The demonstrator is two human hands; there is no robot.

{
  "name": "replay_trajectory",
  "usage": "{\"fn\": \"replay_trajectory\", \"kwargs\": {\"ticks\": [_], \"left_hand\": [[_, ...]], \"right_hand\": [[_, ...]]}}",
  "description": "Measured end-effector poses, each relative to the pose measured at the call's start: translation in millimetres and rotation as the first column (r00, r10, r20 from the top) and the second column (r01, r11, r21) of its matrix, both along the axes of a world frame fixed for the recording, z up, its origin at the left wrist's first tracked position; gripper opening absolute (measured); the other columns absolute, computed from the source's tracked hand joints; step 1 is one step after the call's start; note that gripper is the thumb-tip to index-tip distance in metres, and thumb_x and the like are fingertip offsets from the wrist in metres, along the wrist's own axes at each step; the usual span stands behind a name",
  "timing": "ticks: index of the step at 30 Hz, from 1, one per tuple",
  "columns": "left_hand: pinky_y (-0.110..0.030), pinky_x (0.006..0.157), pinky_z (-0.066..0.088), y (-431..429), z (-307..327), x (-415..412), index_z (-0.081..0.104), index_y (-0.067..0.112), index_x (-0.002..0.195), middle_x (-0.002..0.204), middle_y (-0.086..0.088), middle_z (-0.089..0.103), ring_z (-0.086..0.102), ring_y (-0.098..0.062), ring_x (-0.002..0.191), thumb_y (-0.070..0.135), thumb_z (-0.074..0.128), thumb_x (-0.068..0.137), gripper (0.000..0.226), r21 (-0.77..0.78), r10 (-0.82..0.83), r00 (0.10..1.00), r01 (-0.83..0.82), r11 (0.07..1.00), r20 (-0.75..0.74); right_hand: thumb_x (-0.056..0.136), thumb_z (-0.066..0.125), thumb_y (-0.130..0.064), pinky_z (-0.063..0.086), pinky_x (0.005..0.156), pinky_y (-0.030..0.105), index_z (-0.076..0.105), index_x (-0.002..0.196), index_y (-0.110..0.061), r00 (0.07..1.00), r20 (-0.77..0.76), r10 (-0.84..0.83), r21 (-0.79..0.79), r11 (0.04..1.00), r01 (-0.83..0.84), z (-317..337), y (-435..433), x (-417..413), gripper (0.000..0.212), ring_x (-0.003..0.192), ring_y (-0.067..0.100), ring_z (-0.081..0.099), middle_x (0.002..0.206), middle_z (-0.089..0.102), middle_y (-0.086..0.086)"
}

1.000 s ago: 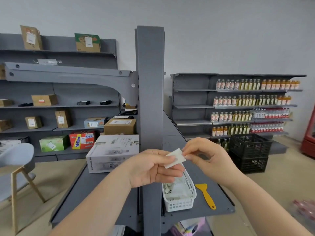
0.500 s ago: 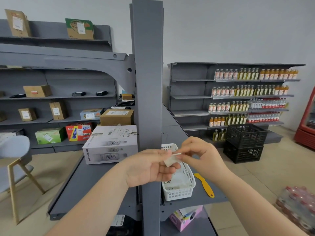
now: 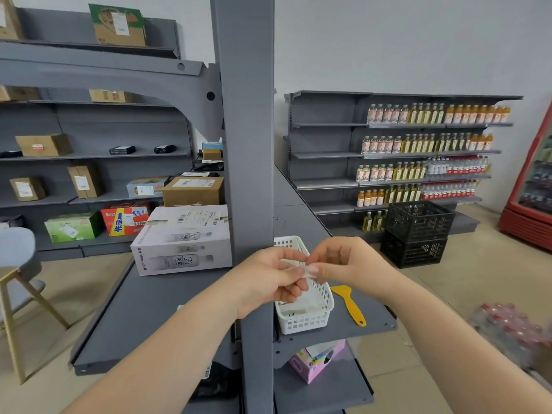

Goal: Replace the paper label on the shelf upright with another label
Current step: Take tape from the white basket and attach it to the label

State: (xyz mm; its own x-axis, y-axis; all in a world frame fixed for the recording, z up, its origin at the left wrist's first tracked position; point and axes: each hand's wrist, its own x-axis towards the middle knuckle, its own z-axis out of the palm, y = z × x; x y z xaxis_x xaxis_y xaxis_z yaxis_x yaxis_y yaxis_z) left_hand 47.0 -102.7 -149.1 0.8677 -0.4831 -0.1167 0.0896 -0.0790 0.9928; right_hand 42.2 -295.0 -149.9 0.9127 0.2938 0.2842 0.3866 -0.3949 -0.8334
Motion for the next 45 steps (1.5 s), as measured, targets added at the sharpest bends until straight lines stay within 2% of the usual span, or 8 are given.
{"fn": "replay_trajectory", "kwargs": {"ticks": [4,8,15,21,26,33,40,45], "left_hand": [[-0.025,0.057,0.055,-5,-4,1,0.051,0.006,0.115,0.068,-0.007,0.07,0.062,-0.013,0.054,0.005,0.057,0.093,0.022,0.009,-0.002,1.0,0.001,1.0,0.005],[-0.029,0.064,0.06,-9,-3,0,0.062,0.006,0.099,0.084,-0.016,0.074,0.07,-0.018,0.064,0.024,0.053,0.096,0.021,-0.148,-0.074,0.982,0.048,0.988,-0.174],[-0.033,0.078,0.061,-13,1,0,0.065,0.003,0.104,0.096,-0.015,0.077,0.075,-0.023,0.087,0.023,0.052,0.096,0.026,-0.133,-0.143,0.949,0.109,0.985,-0.281],[-0.029,0.073,0.062,-15,1,1,0.064,0.001,0.107,0.09,-0.012,0.078,0.076,-0.019,0.083,0.017,0.05,0.096,0.024,-0.107,-0.141,0.957,0.117,0.987,-0.252],[-0.025,0.062,0.061,-15,-1,-1,0.068,0.001,0.094,0.08,-0.011,0.078,0.076,-0.017,0.072,0.014,0.052,0.096,0.021,-0.041,-0.12,0.966,0.114,0.993,-0.229],[-0.018,0.049,0.056,-20,-4,-4,0.066,0.004,0.084,0.061,-0.004,0.074,0.07,-0.01,0.054,0.014,0.057,0.093,0.016,0.003,-0.047,0.982,0.048,0.999,-0.181],[-0.019,0.05,0.05,-26,-10,-6,0.066,0.007,0.082,0.061,-0.001,0.067,0.061,-0.007,0.05,0.009,0.053,0.096,0.019,0.152,-0.01,0.998,0.02,0.988,-0.062],[-0.021,0.055,0.048,-31,-12,-9,0.065,0.01,0.078,0.059,0.0,0.066,0.057,-0.007,0.049,0.011,0.052,0.097,0.023,0.225,0.022,0.999,-0.032,0.974,0.043]], "right_hand": [[0.078,0.075,-0.009,0.059,0.07,0.03,0.07,0.085,-0.006,1.0,-0.013,-0.027,-0.009,1.0,0.027,-6,1,-3,0.009,0.064,0.019,0.067,0.077,0.073,0.018],[0.078,0.073,-0.002,0.054,0.066,0.017,0.07,0.078,-0.009,0.988,0.107,-0.11,0.0,0.994,0.111,-3,-8,-5,0.007,0.066,0.009,0.065,0.074,0.072,0.008],[0.077,0.073,-0.003,0.054,0.067,0.018,0.072,0.075,-0.013,0.972,0.184,-0.146,0.029,0.989,0.143,-7,-14,-11,0.01,0.067,0.006,0.067,0.069,0.072,-0.007],[0.078,0.074,-0.005,0.054,0.068,0.017,0.072,0.078,-0.006,0.968,0.21,-0.139,0.066,0.99,0.128,-9,-12,-16,0.002,0.067,0.006,0.069,0.071,0.073,0.002],[0.073,0.077,-0.004,0.055,0.068,0.023,0.076,0.076,-0.013,0.955,0.264,-0.132,0.038,0.991,0.126,-16,-13,-13,0.009,0.07,0.01,0.063,0.074,0.064,-0.007],[0.077,0.07,-0.022,0.058,0.077,0.03,0.077,0.09,-0.008,0.998,0.055,-0.01,0.05,0.999,0.007,-6,-24,-19,0.02,0.08,0.025,0.069,0.084,0.072,0.001],[0.072,0.08,-0.008,0.057,0.082,0.048,0.075,0.088,-0.008,0.996,-0.088,-0.006,0.046,0.999,0.01,-10,-22,-19,0.017,0.084,0.044,0.067,0.088,0.073,0.023],[0.071,0.08,-0.005,0.061,0.073,0.038,0.076,0.086,-0.01,0.997,-0.072,-0.036,0.043,0.998,0.039,-15,-16,-21,0.016,0.07,0.032,0.07,0.08,0.076,0.015]]}}
